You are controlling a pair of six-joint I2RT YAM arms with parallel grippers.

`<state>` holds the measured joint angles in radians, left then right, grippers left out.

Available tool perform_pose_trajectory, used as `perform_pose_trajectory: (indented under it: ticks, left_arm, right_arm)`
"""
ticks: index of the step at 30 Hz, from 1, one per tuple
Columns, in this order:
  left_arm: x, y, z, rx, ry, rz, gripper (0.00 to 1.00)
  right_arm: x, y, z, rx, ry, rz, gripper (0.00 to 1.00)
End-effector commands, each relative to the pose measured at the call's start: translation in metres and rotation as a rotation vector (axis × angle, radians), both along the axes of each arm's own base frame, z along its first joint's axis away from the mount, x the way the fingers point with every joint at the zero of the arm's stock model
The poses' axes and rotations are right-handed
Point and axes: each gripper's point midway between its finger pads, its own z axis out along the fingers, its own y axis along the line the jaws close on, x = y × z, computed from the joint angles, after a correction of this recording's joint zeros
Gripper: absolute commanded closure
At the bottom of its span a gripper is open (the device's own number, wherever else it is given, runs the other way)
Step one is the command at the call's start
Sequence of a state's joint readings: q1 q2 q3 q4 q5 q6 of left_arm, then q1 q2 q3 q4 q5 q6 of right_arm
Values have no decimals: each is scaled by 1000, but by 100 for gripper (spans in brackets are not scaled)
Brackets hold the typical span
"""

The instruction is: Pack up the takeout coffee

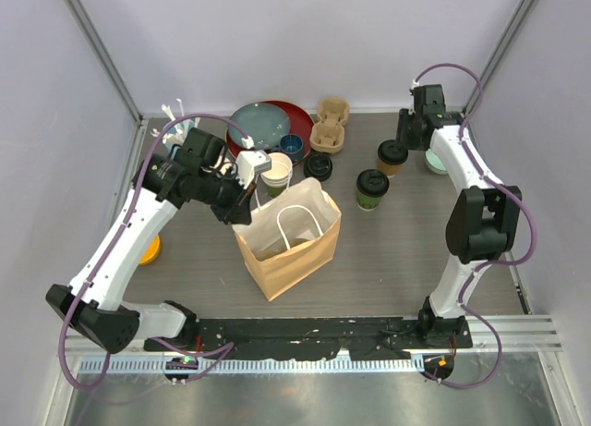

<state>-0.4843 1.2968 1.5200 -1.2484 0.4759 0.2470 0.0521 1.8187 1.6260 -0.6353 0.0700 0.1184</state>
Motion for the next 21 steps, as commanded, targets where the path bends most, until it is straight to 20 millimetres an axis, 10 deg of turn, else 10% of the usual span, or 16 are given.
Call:
perform_pose_trajectory:
  ticks: [1, 21]
  left_arm:
    - [-1, 0, 6, -6, -15, -9, 100]
    - [0, -3, 7, -6, 1, -20, 100]
  right_arm:
    - [30, -6, 29, -35, -99, -24, 57]
    - [43, -17, -22, -82, 47, -27, 69]
